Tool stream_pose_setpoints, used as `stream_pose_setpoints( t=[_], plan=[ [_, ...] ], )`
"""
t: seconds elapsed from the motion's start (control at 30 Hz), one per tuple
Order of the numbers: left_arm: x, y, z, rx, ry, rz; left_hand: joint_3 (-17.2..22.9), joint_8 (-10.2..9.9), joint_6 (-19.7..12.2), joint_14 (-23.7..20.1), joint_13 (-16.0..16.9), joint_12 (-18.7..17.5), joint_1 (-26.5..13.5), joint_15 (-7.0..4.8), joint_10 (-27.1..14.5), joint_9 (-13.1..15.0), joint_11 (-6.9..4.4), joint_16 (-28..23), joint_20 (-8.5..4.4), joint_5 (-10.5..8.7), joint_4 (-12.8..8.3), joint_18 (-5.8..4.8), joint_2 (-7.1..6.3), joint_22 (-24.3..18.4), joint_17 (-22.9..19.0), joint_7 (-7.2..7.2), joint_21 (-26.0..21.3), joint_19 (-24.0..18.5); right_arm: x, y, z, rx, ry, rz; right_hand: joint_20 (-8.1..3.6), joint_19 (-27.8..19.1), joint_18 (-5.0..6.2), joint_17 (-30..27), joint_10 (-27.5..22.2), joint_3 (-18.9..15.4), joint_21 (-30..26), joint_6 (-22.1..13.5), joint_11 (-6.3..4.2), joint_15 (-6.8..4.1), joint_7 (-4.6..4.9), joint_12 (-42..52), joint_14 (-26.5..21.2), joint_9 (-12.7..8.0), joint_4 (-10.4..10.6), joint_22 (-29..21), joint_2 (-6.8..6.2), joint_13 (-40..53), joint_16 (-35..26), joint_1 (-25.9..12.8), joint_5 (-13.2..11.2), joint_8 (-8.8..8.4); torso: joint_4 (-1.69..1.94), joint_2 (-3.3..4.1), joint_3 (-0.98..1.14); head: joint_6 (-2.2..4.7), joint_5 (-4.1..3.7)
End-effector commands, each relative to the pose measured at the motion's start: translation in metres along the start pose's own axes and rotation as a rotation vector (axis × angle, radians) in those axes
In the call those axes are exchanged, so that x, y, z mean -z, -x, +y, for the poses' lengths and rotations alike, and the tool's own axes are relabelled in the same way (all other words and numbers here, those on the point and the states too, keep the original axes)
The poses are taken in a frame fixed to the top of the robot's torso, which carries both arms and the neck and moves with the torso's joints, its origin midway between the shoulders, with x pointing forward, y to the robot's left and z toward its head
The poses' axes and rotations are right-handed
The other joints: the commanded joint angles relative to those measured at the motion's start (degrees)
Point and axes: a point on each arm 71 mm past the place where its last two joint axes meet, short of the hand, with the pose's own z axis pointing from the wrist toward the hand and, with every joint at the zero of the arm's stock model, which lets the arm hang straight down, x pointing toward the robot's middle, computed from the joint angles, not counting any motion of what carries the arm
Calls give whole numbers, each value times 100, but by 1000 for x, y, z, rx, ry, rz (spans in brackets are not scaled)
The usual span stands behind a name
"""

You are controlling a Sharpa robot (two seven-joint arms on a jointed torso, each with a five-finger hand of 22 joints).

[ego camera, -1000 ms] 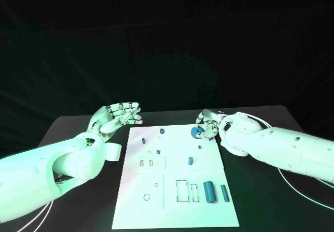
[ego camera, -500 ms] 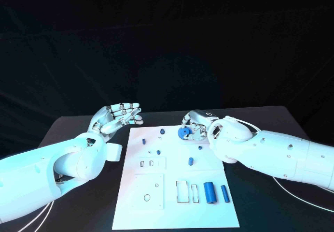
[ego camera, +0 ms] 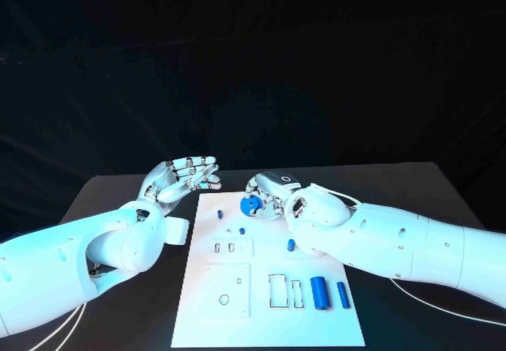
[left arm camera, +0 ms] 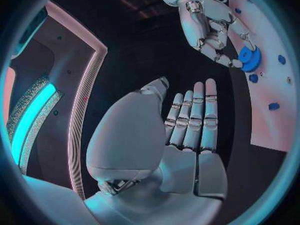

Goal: Assemble the parts on the task board

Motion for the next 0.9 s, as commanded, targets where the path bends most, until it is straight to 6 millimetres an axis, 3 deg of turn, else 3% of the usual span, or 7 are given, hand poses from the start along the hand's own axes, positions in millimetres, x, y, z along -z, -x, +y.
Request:
stream_pose_setpoints(
  t=[0.03, 0.2, 0.6, 0.8, 0.9],
  plan=[
    [-1, -4, -2, 13, -5, 21, 40, -26, -53, -42, -4, -27, 33, -13, -29, 9, 9, -14, -10, -25, -4, -10, -8, 5, 6, 159, 18, -35, -4, -5, 5, 9, 22, -19, -46, 101, -70, 1324, 10, 39, 15, 83, -17, -27, -73, 18, 555, 175, 13, 856, 15, 551, 22, -57, 39, 119, 6, 3, 5, -18, 8],
    [-1, -4, -2, 14, -5, 23, 40, -26, -53, -42, -4, -27, 33, -13, -29, 9, 9, -14, -10, -25, -4, -10, -8, 5, 6, 159, 18, -35, -10, -14, 9, 4, 21, -8, -47, 101, -70, 1323, 11, 57, 15, 64, -13, -26, -66, 19, 555, 174, 17, 858, 4, 552, 22, -75, 37, 110, 12, 4, -5, -22, 11],
    [-2, -7, -3, 16, -9, 28, 40, -26, -53, -42, -4, -27, 33, -13, -29, 9, 9, -14, -10, -25, -4, -10, -8, 5, 6, 159, 18, -35, -20, -29, 10, 5, 14, 11, -48, 96, -68, 1326, 10, 67, 9, 57, -11, -26, -65, 18, 556, 174, 18, 852, 1, 552, 23, -81, 36, 107, -2, -1, 14, -43, 35],
    [-2, -6, -3, 15, -9, 28, 46, -28, -57, -46, -3, -37, 29, -12, -31, 11, 9, -22, -7, -28, -7, -9, -12, 17, 20, 156, 35, -55, -24, -31, 8, 12, -1, 16, -48, 95, -68, 1325, 3, 86, 7, 38, -8, -23, -59, 11, 556, 172, 17, 852, -12, 545, 23, -91, 35, 98, 4, -4, 7, -29, 32],
    [-2, -6, -3, 15, -9, 27, 46, -28, -57, -46, -3, -37, 29, -12, -31, 11, 9, -22, -7, -28, -7, -9, -12, 17, 20, 156, 35, -55, -25, -33, 7, 13, -7, 19, -46, 88, -66, 1321, -17, 108, -2, 11, 0, -18, -49, -10, 555, 170, 21, 844, -30, 524, 21, -116, 33, 84, -2, -4, 14, -34, 47]
  ],
)
